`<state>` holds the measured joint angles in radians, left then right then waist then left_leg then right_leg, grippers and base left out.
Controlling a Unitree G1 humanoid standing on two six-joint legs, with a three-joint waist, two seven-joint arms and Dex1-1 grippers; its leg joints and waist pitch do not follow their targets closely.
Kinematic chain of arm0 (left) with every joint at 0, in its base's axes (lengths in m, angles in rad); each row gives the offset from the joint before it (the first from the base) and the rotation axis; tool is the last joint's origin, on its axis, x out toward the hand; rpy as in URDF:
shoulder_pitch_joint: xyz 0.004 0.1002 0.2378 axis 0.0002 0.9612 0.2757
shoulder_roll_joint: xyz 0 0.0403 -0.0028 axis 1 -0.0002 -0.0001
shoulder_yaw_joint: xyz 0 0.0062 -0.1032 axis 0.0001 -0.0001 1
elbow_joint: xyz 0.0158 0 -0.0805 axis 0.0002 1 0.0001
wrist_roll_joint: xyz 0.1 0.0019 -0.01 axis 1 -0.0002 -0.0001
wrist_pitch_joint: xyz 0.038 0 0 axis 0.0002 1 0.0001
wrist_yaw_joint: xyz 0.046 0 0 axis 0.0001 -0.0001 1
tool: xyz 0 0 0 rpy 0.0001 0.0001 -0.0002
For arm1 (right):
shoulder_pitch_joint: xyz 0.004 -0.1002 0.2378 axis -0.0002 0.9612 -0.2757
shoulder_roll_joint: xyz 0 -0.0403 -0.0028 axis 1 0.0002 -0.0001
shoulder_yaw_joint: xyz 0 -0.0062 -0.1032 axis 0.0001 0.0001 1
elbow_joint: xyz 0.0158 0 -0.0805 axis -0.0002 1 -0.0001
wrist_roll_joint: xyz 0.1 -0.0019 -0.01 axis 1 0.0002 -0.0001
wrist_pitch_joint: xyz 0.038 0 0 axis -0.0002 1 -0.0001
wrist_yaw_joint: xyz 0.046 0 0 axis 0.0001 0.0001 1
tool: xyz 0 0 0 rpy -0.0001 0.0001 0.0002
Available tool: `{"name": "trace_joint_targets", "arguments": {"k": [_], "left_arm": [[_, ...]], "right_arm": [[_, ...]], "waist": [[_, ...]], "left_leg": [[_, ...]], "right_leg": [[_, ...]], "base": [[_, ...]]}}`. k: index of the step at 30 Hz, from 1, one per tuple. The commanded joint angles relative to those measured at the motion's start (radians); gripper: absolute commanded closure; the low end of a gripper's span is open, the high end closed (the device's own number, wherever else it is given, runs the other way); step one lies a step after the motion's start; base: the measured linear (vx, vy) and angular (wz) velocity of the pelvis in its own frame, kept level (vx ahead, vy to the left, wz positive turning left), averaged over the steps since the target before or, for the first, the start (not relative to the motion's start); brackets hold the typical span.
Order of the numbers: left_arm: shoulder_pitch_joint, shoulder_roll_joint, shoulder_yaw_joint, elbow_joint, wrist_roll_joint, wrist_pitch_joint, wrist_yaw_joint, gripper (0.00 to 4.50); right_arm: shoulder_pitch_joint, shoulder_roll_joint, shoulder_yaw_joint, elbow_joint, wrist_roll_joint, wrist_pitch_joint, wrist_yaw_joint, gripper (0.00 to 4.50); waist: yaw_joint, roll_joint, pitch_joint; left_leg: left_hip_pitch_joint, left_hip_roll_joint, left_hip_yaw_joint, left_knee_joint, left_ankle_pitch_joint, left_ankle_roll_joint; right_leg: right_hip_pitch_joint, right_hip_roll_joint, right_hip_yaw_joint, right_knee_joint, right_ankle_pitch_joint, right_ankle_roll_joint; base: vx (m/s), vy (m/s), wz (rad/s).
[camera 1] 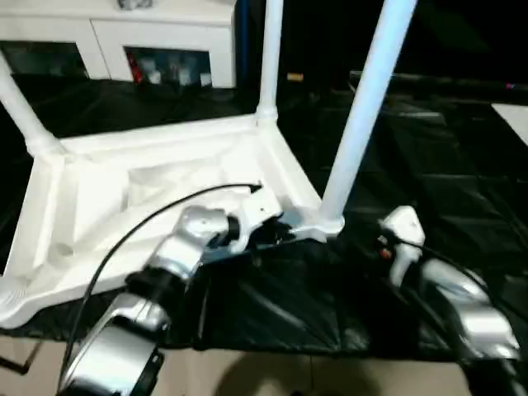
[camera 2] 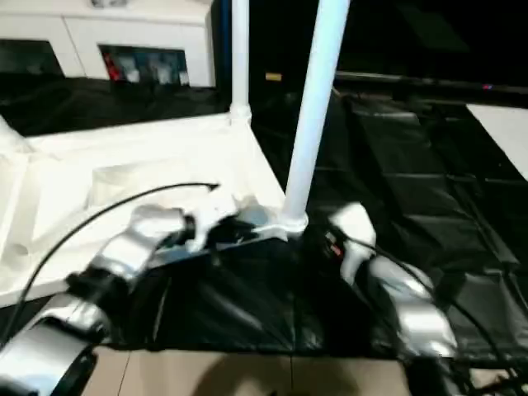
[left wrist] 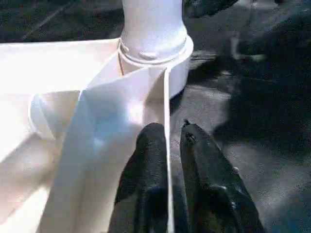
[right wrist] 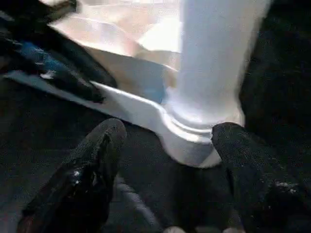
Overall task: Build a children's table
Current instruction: Rotate leg to tighten
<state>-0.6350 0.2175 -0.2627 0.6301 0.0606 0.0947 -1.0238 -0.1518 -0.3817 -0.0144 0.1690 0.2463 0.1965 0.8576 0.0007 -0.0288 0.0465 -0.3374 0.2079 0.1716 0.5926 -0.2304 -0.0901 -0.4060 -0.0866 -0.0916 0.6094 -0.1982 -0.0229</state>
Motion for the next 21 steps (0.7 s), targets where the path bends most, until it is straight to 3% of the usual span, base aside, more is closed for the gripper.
{"name": "trace_joint_targets", "arguments": {"k": [1, 3, 4, 5, 6, 8, 9, 10, 11, 12, 13, 14, 15, 17, 18, 19, 21], "left_arm": [[0.029, 0.04, 0.011, -0.128, -0.046, 0.063, -0.064, 3.51], [0.048, 0.067, 0.016, -0.196, -0.062, 0.101, -0.086, 3.46], [0.076, 0.115, 0.017, -0.292, -0.078, 0.162, -0.124, 3.32], [0.076, 0.115, 0.017, -0.292, -0.078, 0.162, -0.124, 3.22], [0.107, 0.172, 0.021, -0.383, -0.095, 0.235, -0.165, 3.22], [0.135, 0.23, 0.028, -0.462, -0.112, 0.305, -0.2, 3.22], [0.136, 0.231, 0.028, -0.463, -0.113, 0.306, -0.201, 3.22], [0.212, 0.359, 0.027, -0.604, -0.135, 0.435, -0.272, 3.22], [0.212, 0.359, 0.027, -0.604, -0.135, 0.435, -0.272, 3.22], [0.226, 0.38, 0.027, -0.626, -0.136, 0.455, -0.28, 3.22], [0.244, 0.398, 0.028, -0.643, -0.13, 0.463, -0.283, 3.22], [0.244, 0.398, 0.028, -0.643, -0.13, 0.463, -0.283, 3.22], [0.286, 0.422, 0.028, -0.669, -0.106, 0.468, -0.263, 3.22], [0.312, 0.429, 0.029, -0.685, -0.094, 0.479, -0.237, 3.22], [0.336, 0.429, 0.031, -0.688, -0.071, 0.477, -0.196, 3.22], [0.345, 0.411, 0.036, -0.667, -0.04, 0.454, -0.142, 3.22], [0.348, 0.399, 0.039, -0.654, -0.022, 0.439, -0.097, 3.22]], "right_arm": [[0.007, -0.014, 0.023, -0.081, 0.048, 0.058, 0.048, 1.2], [0.003, -0.007, 0.038, -0.093, 0.057, 0.074, 0.057, 1.2], [-0.015, 0.017, 0.057, -0.087, 0.062, 0.085, 0.058, 1.2], [-0.015, 0.017, 0.057, -0.087, 0.062, 0.085, 0.058, 1.2], [-0.039, 0.049, 0.074, -0.071, 0.063, 0.095, 0.051, 1.2], [-0.066, 0.082, 0.09, -0.049, 0.06, 0.098, 0.044, 1.2], [-0.066, 0.082, 0.09, -0.048, 0.06, 0.098, 0.044, 1.2], [-0.156, 0.188, 0.101, 0.075, 0.018, 0.06, -0.048, 1.2], [-0.156, 0.188, 0.101, 0.075, 0.018, 0.06, -0.048, 1.2], [-0.178, 0.212, 0.1, 0.106, 0.007, 0.05, -0.081, 1.2], [-0.206, 0.242, 0.096, 0.149, -0.007, 0.04, -0.122, 1.2], [-0.206, 0.242, 0.096, 0.149, -0.007, 0.04, -0.122, 1.2], [-0.276, 0.306, 0.083, 0.259, -0.034, 0.007, -0.226, 1.2], [-0.317, 0.342, 0.076, 0.323, -0.04, -0.021, -0.276, 1.2], [-0.364, 0.377, 0.065, 0.397, -0.05, -0.061, -0.345, 1.2], [-0.407, 0.401, 0.051, 0.465, -0.069, -0.108, -0.431, 1.2], [-0.439, 0.413, 0.041, 0.515, -0.083, -0.136, -0.499, 1.2]], "waist": [[0.012, -0.011, -0.055], [0.011, -0.009, -0.057], [0.014, -0.01, -0.058], [0.013, -0.008, -0.057], [0.013, -0.008, -0.055], [0.013, -0.011, -0.055], [0.013, -0.011, -0.054], [0.009, -0.015, -0.051], [0.002, -0.014, -0.05], [0.0, -0.011, -0.047], [0.005, -0.009, -0.05], [0.005, -0.009, -0.05], [0.013, -0.007, -0.05], [0.01, -0.009, -0.049], [0.014, -0.008, -0.049], [0.011, -0.007, -0.05], [0.019, -0.007, -0.051]], "left_leg": [[-0.018, 0.034, -0.005, -0.068, -0.057, 0.143], [-0.017, 0.035, -0.003, -0.064, -0.019, 0.155], [-0.014, 0.037, -0.003, -0.063, 0.013, 0.159], [-0.016, 0.035, -0.001, -0.062, 0.02, 0.162], [-0.012, 0.033, 0.001, -0.062, 0.018, 0.162], [-0.015, 0.035, -0.001, -0.065, 0.019, 0.147], [-0.009, 0.033, 0.001, -0.064, 0.019, 0.134], [-0.014, 0.034, -0.002, -0.069, 0.021, 0.113], [-0.02, 0.031, -0.003, -0.071, 0.018, 0.1], [-0.015, 0.028, -0.001, -0.072, 0.007, 0.091], [-0.001, 0.028, 0.005, -0.067, 0.014, 0.069], [-0.001, 0.028, 0.005, -0.067, 0.014, 0.069], [0.009, 0.026, 0.009, -0.068, 0.032, 0.065], [-0.004, 0.024, 0.006, -0.073, 0.02, 0.046], [0.002, 0.024, 0.008, -0.071, 0.011, 0.043], [0.0, 0.023, 0.008, -0.071, 0.017, 0.035], [0.003, 0.02, 0.01, -0.07, 0.016, 0.024]], "right_leg": [[0.066, -0.062, 0.058, -0.064, -0.097, -0.246], [0.062, -0.061, 0.058, -0.057, -0.035, -0.269], [0.061, -0.065, 0.059, -0.046, 0.004, -0.292], [0.059, -0.063, 0.059, -0.048, 0.007, -0.294], [0.057, -0.06, 0.058, -0.05, 0.002, -0.294], [0.059, -0.063, 0.058, -0.044, -0.017, -0.296], [0.056, -0.061, 0.059, -0.044, -0.024, -0.293], [0.057, -0.063, 0.06, -0.039, -0.033, -0.296], [0.06, -0.062, 0.06, -0.038, -0.048, -0.292], [0.055, -0.058, 0.059, -0.044, -0.069, -0.285], [0.05, -0.056, 0.063, -0.041, -0.037, -0.289], [0.05, -0.056, 0.063, -0.041, -0.037, -0.289], [0.042, -0.05, 0.063, -0.037, 0.017, -0.299], [0.053, -0.054, 0.064, -0.036, -0.002, -0.295], [0.05, -0.054, 0.065, -0.037, -0.006, -0.291], [0.051, -0.053, 0.067, -0.033, 0.009, -0.292], [0.053, -0.051, 0.067, -0.034, 0.017, -0.282]], "base": [[0.0, 0.0, 0.0], [0.0, 0.0, 0.0], [0.0, 0.0, 0.0], [0.0, 0.0, 0.0], [0.0, 0.0, 0.0], [0.0, 0.0, 0.0], [0.0, 0.0, 0.0], [0.0, 0.0, 0.0], [0.0, 0.0, 0.0], [0.0, 0.0, 0.0], [0.0, 0.0, 0.0], [0.0, 0.0, 0.0], [0.0, 0.0, 0.0], [0.0, 0.0, 0.0], [0.0, 0.0, 0.0], [0.0, 0.0, 0.0], [0.0, 0.0, 0.0]]}}
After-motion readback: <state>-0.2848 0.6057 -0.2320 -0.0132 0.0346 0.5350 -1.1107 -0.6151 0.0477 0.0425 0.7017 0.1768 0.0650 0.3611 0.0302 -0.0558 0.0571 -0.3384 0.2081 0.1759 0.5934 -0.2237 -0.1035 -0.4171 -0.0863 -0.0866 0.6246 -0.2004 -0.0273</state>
